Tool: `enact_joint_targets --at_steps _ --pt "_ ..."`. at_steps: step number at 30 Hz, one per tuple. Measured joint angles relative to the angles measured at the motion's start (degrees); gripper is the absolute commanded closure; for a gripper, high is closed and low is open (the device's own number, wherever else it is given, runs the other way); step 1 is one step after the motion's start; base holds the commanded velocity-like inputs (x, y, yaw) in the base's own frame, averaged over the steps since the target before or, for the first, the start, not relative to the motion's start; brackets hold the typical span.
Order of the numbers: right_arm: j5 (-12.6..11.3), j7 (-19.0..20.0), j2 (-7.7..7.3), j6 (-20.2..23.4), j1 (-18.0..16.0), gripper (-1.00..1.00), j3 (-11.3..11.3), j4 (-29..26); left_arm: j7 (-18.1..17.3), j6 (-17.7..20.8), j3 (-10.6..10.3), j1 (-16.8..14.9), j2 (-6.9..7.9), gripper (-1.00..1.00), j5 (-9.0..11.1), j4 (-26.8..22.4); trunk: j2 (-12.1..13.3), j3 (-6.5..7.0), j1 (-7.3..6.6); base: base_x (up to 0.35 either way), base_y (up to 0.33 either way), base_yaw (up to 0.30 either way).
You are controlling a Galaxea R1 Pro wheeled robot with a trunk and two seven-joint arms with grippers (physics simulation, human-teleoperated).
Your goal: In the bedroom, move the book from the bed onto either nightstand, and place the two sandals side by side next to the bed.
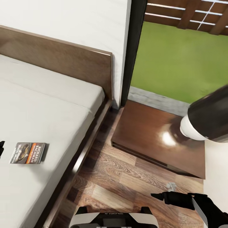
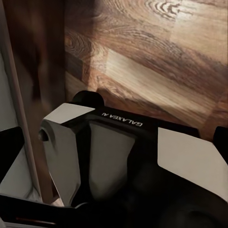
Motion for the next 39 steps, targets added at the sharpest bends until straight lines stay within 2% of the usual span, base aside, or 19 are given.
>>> enact_joint_targets --at_steps 4,7,20,25,36,39 --pt "0.0 0.0 0.0 0.0 0.0 -1.0 0.0 0.0 0.0 0.0 0.0 0.0 -0.01 -1.0 0.0 0.0 0.0 -0.08 0.0 0.0 0.0 0.025" --pt "0.0 0.0 0.0 0.0 0.0 -1.0 0.0 0.0 0.0 0.0 0.0 0.0 -0.01 -1.0 0.0 0.0 -1.2 -0.61 0.65 0.0 0.0 0.004" --pt "0.0 0.0 -0.02 0.0 0.0 -1.0 0.0 0.0 0.0 0.0 -0.1 0.0 -0.09 -1.0 0.0 0.1 -1.2 -0.62 0.66 0.0 0.0 0.0" --pt "-0.1 0.0 -0.06 0.0 0.0 -1.0 0.0 0.0 0.0 0.0 -0.1 0.0 -0.13 -1.0 0.0 0.2 -3.2 -1.51 1.75 0.0 0.0 0.0" --pt "-0.1 0.0 -0.15 0.0 0.0 -1.0 -0.1 0.0 0.0 0.0 -0.1 0.0 -0.18 -1.0 0.0 0.2 -3.2 -1.52 1.76 0.0 0.0 0.0" --pt "-0.1 0.0 -0.17 0.0 0.0 -1.0 -0.1 0.0 0.0 0.0 -0.1 0.0 -0.18 -1.0 0.0 0.2 -4.4 -2.05 2.41 0.0 0.0 0.0"
